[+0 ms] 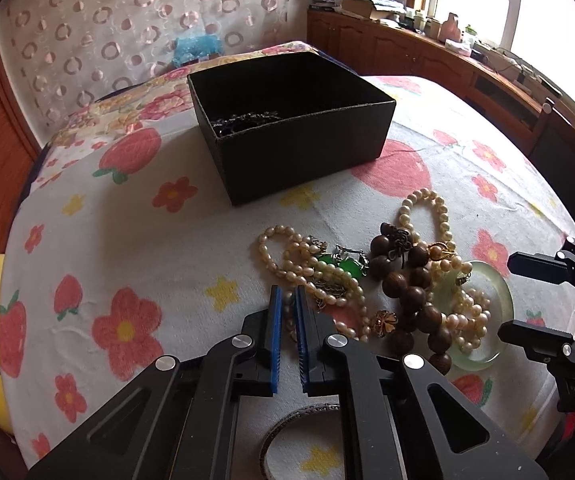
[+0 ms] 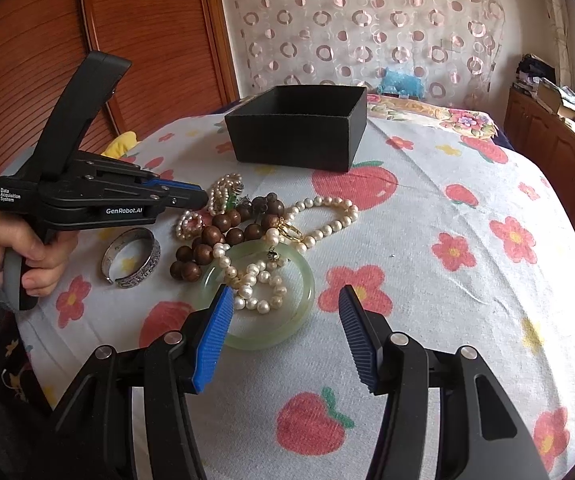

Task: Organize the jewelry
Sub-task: 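Grasp a pearl necklace with the left tool and lift it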

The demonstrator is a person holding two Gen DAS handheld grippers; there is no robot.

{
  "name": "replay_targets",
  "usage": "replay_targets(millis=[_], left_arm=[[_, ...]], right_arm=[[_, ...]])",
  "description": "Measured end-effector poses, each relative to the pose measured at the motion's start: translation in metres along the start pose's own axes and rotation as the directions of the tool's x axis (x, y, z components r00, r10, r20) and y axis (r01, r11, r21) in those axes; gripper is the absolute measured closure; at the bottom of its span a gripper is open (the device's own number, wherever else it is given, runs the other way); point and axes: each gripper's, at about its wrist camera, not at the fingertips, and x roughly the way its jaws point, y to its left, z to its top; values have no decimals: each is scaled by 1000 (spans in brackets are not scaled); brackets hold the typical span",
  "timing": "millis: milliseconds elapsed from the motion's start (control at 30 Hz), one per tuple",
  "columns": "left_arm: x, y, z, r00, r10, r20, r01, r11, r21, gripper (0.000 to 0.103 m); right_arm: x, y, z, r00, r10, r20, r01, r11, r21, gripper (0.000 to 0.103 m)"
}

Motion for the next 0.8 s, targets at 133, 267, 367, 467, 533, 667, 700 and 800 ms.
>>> replay_targets(millis=[133,267,367,467,533,667,700,800], left_arm=[[-7,1,0,1000,2,30,-1,1000,-13,98],[-40,2,0,991,-4,132,9,999,-43,98],[-69,4,-2,978,-8,207,23,997,-68,98],[-93,6,-5,964,-5,265,27,996,-82,98],[-104,7,-6,957,-6,290,33,996,-88,98],[-121,9,-9,944,-6,331,39,995,-92,98],[-124,9,-10,941,-7,337,40,995,-93,98],[-131,9,-12,936,-9,353,44,995,-90,98]], right_arm=[[1,1,-1,1000,-7,-8,7,1000,-5,46],[2,3,0,1000,-21,-11,20,1000,-14,46],[3,4,1,999,-33,-11,33,999,-25,46],[4,6,4,999,-36,-11,35,999,-38,46],[7,9,7,999,-30,-19,29,998,-51,46],[8,18,13,1000,-24,-16,22,996,-86,49],[7,18,15,1000,-27,-12,26,996,-91,51],[9,14,25,1000,-27,-7,27,996,-85,58]])
